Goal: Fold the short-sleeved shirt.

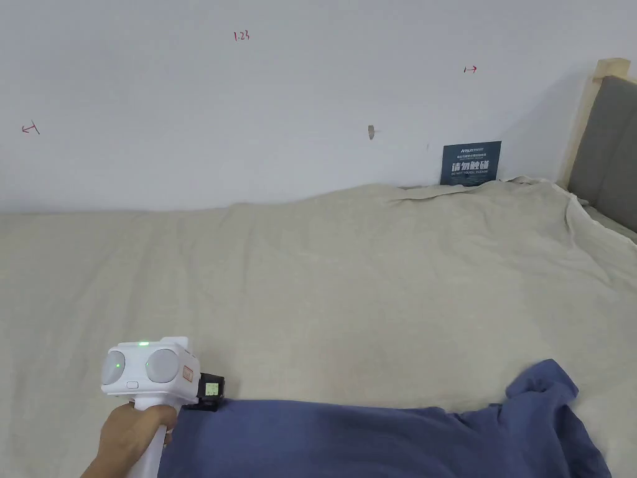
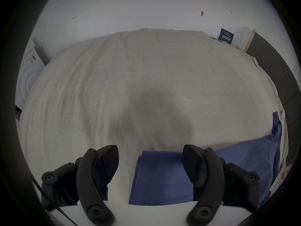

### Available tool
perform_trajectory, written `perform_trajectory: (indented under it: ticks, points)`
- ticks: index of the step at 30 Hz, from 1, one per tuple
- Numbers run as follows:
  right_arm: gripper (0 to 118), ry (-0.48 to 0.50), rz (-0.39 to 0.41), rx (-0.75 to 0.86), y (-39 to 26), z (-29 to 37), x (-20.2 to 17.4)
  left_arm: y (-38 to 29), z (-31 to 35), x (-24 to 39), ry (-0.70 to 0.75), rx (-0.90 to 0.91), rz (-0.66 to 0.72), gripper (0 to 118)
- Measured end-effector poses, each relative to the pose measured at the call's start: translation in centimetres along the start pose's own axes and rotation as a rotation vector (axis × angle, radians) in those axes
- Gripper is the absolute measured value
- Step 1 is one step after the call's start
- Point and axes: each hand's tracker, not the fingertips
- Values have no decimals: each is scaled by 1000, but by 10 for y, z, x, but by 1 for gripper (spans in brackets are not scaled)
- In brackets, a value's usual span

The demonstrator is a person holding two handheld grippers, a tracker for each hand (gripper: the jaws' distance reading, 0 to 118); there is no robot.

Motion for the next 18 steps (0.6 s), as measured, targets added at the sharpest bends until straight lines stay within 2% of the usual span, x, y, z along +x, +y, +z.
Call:
perform_trajectory:
  ticks: [1, 5, 7, 9, 12, 14, 16, 18]
  points:
    - [2, -4, 1, -3, -1, 0, 0, -3, -2, 0, -6, -5, 1, 62]
    - [2, -3, 7, -21, -2, 0, 1, -9, -16, 3, -13, -4, 5, 54]
    - [2, -2, 5, -24, -2, 0, 1, -6, -15, 3, -29, -7, 6, 36]
    - [2, 1, -2, -24, 0, 0, 2, -7, -9, 8, -52, -4, -2, 8]
    - [2, 24, -30, -35, 6, -6, 6, -12, 5, 14, -44, 25, -30, 4]
    - [2, 54, -59, -57, 10, -19, 10, -20, 40, 20, -64, 74, -23, 4]
    - [2, 84, -94, -100, 13, -38, 16, -26, 64, 19, -118, 131, -15, 4]
    - [2, 103, -93, -171, 15, -63, 21, -31, 76, 15, -144, 162, -35, 4]
